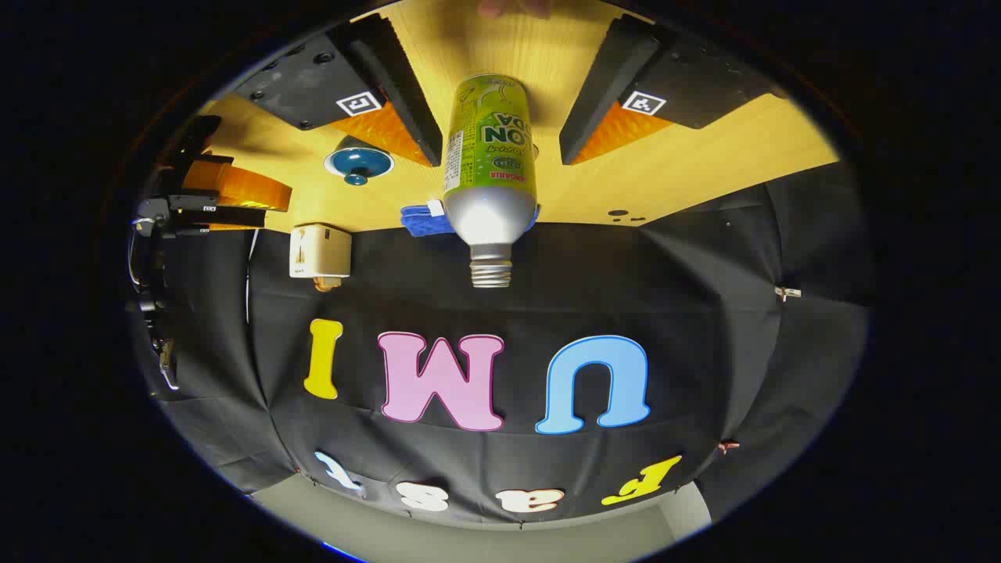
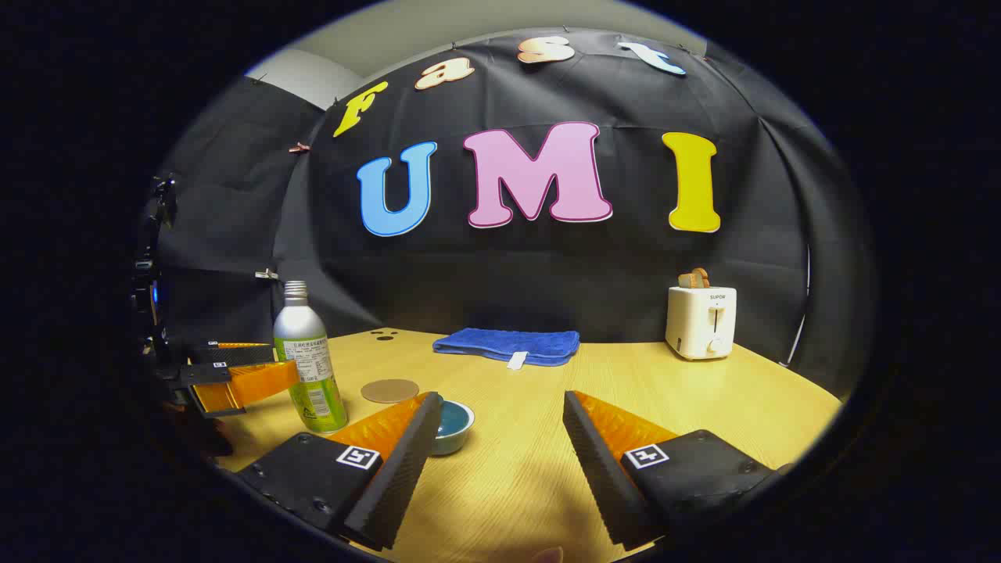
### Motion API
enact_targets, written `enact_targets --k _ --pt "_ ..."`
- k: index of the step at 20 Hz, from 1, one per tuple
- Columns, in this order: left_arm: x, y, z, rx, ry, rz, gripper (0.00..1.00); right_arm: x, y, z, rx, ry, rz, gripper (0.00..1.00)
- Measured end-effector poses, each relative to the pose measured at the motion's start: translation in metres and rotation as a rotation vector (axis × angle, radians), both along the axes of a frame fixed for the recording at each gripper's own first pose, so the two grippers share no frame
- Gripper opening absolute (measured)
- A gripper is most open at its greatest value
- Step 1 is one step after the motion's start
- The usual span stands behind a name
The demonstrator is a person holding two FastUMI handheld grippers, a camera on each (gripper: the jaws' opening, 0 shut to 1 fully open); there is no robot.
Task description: Open the teacup lid with one hand, grasp the water bottle and pour water into the teacup with the other hand; after pouring, place the water bottle on the coaster and then close the teacup lid.
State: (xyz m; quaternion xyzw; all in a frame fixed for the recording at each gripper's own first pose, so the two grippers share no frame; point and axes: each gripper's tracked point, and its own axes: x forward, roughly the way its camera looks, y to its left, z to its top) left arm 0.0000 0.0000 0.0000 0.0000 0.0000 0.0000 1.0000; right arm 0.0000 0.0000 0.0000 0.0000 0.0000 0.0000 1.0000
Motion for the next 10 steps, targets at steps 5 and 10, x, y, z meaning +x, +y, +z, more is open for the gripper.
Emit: enact_targets --k 5,10 --pt "-0.001 -0.001 0.001 0.0 0.001 0.0 0.96 0.002 0.019 -0.001 0.002 0.002 0.088 0.98" --pt "-0.001 -0.001 -0.001 0.0 0.0 0.0 0.95 0.008 0.026 -0.002 0.001 0.004 0.103 0.98"
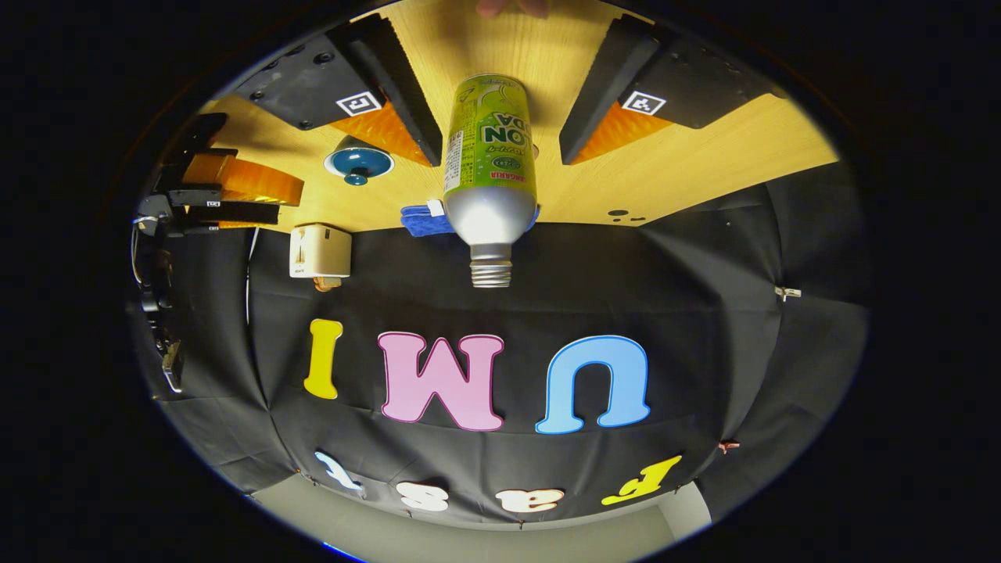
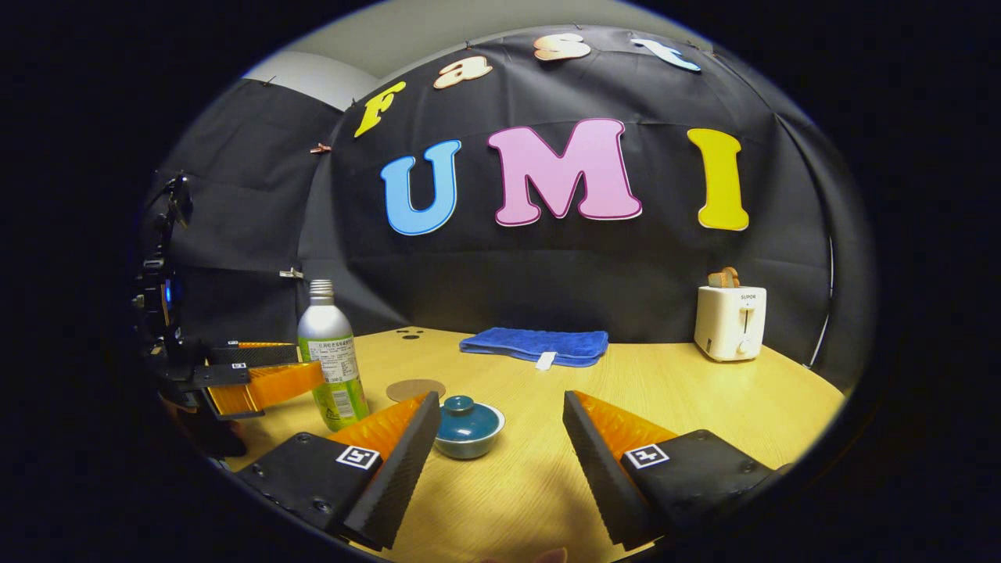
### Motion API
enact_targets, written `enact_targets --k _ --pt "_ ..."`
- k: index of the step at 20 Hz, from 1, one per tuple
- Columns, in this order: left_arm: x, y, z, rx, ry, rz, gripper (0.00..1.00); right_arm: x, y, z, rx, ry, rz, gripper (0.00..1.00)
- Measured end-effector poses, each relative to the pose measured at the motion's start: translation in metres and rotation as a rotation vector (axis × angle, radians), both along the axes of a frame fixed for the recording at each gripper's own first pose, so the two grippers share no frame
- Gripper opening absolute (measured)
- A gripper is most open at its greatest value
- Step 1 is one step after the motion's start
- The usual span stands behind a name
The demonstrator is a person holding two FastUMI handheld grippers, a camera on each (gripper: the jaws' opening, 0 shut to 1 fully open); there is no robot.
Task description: Open the teacup lid with one hand, grasp the water bottle and pour water into the teacup with the other hand; after pouring, place the water bottle on the coaster and then close the teacup lid.
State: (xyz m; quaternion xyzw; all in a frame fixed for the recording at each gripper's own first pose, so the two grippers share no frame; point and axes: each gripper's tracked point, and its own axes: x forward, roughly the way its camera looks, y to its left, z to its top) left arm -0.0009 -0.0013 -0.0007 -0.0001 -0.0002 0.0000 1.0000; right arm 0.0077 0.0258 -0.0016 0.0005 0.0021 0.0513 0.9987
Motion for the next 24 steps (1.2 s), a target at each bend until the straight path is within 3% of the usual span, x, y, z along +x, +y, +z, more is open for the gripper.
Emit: enact_targets --k 5,10,15,17,19,22,24 --pt "0.0 0.0 -0.001 0.0 0.0 0.0 0.95 0.002 -0.003 0.001 0.003 -0.003 -0.018 0.98" --pt "0.001 -0.001 0.0 0.0 0.0 0.0 0.96 0.023 0.023 -0.014 0.0 0.099 0.056 0.97" --pt "0.001 -0.001 -0.001 0.0 -0.001 0.0 0.95 0.047 0.041 -0.015 -0.127 0.121 0.075 0.96" --pt "0.001 -0.001 -0.001 -0.001 -0.001 0.0 0.95 0.054 0.048 -0.022 -0.187 0.135 0.077 0.92" --pt "0.001 -0.001 0.0 -0.001 -0.001 0.0 0.95 0.058 0.053 -0.03 -0.225 0.158 0.086 0.8" --pt "0.001 -0.001 0.0 -0.001 -0.001 0.0 0.96 0.064 0.059 -0.036 -0.206 0.187 0.097 0.77" --pt "0.001 -0.001 0.0 -0.001 -0.001 0.0 0.96 0.066 0.054 -0.037 -0.175 0.202 0.087 0.67"
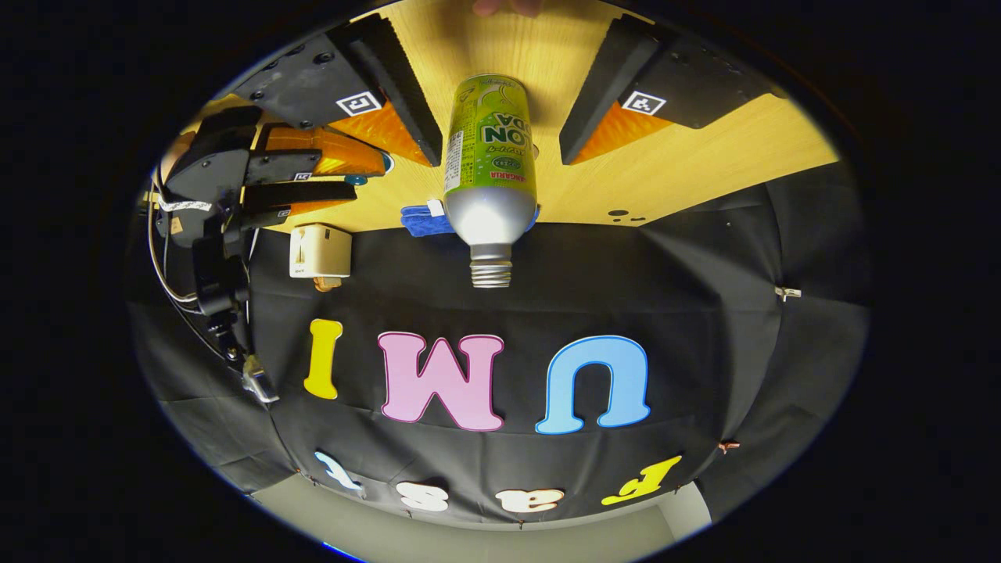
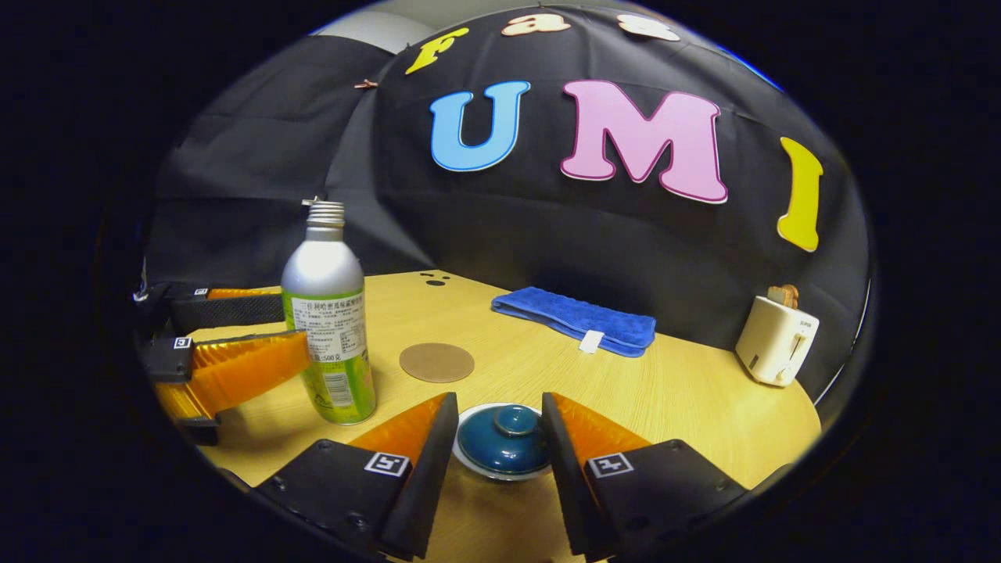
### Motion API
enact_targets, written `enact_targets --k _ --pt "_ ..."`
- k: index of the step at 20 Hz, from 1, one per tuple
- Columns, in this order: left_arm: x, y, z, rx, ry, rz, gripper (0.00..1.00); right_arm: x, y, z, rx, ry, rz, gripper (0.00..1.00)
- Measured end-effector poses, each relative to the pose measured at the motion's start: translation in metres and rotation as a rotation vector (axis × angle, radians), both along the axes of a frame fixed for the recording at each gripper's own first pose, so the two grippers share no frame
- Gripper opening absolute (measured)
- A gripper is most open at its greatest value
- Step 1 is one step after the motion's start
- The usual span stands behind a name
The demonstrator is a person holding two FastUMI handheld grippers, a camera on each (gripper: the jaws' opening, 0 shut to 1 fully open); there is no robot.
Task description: Open the teacup lid with one hand, grasp the water bottle and pour water into the teacup with the other hand; after pouring, place the water bottle on the coaster and then close the teacup lid.
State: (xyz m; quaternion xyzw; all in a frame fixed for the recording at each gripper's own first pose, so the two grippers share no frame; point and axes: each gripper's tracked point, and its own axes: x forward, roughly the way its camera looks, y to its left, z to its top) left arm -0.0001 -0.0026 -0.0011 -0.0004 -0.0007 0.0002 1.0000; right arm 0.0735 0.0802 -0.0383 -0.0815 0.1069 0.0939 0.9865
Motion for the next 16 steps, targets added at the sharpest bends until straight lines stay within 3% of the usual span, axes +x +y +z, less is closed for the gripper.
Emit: enact_targets --k 3,9,11,12,13,16 --pt "0.0 0.0 0.0 0.0 0.0 0.0 0.96 0.005 -0.003 -0.002 0.067 0.019 -0.009 0.6" --pt "0.0 -0.001 0.0 0.0 -0.001 0.0 0.96 0.005 -0.005 0.001 0.136 0.019 0.003 0.31" --pt "0.0 -0.004 0.0 0.001 -0.002 -0.019 0.96 0.003 -0.01 0.007 0.159 -0.015 -0.01 0.3" --pt "-0.002 -0.003 0.0 0.001 -0.002 -0.029 0.96 -0.001 -0.014 0.011 0.175 -0.035 -0.019 0.25" --pt "-0.001 -0.004 0.0 0.002 -0.001 -0.036 0.96 -0.007 -0.023 0.015 0.189 -0.056 -0.039 0.3" --pt "0.001 -0.004 0.0 0.002 -0.001 -0.03 0.96 -0.025 -0.042 0.022 0.22 -0.096 -0.074 0.3"
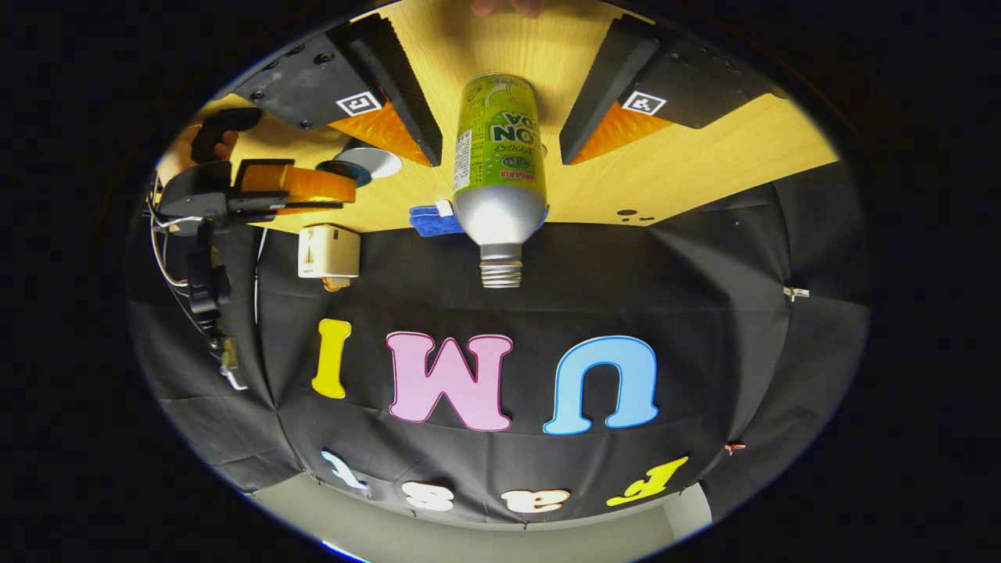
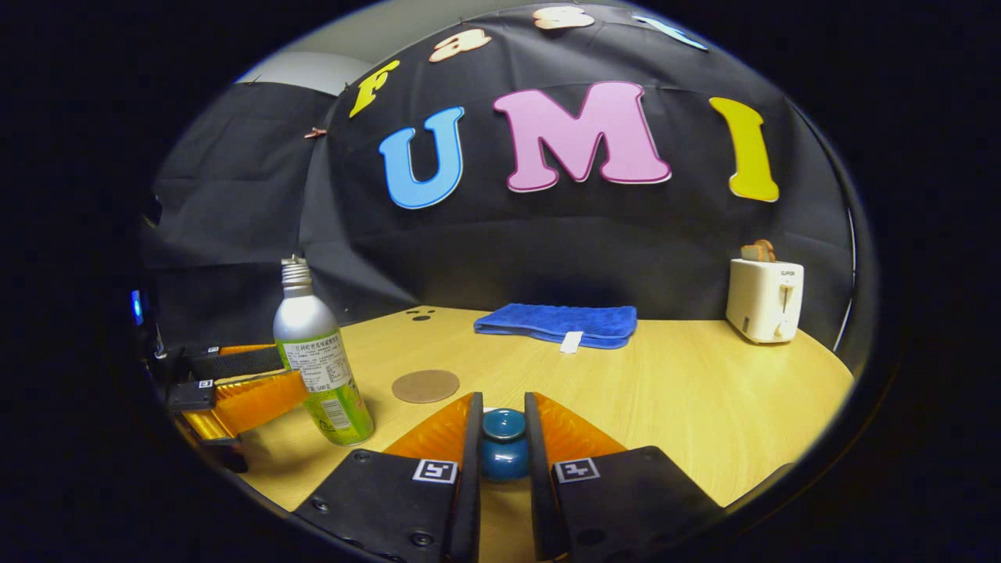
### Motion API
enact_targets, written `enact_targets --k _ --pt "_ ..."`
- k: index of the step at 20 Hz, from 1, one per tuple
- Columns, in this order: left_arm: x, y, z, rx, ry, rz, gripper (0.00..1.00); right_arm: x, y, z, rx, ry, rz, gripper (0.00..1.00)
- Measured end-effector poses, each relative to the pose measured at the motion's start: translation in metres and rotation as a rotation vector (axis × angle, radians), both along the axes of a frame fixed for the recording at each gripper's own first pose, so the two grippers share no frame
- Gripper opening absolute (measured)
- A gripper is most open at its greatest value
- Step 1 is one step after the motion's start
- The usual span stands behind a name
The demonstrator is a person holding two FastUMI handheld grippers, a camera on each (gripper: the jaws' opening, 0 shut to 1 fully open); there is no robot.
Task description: Open the teacup lid with one hand, grasp the water bottle and pour water into the teacup with the other hand; after pouring, place the water bottle on the coaster and then close the teacup lid.
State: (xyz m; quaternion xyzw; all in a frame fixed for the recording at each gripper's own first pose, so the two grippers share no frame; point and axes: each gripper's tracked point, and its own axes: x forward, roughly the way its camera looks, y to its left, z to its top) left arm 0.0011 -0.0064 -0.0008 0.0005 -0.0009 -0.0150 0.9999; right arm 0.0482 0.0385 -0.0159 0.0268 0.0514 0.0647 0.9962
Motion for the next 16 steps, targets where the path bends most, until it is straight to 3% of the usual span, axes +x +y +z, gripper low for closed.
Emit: enact_targets --k 7,9,10,14,16 --pt "0.036 -0.001 0.002 0.0 0.002 0.021 0.96 -0.045 -0.066 0.016 -0.034 -0.098 -0.124 0.3" --pt "0.037 -0.003 0.002 0.0 -0.002 0.009 0.83 -0.047 -0.067 0.016 -0.05 -0.1 -0.12 0.3" --pt "0.037 -0.005 0.001 0.01 0.001 0.007 0.83 -0.047 -0.067 0.016 -0.055 -0.099 -0.116 0.3" --pt "0.038 -0.013 0.007 0.168 0.013 0.013 0.81 -0.048 -0.068 0.017 -0.053 -0.099 -0.125 0.3" --pt "0.039 -0.018 0.016 0.298 0.007 0.017 0.81 -0.048 -0.069 0.016 -0.052 -0.098 -0.125 0.3"
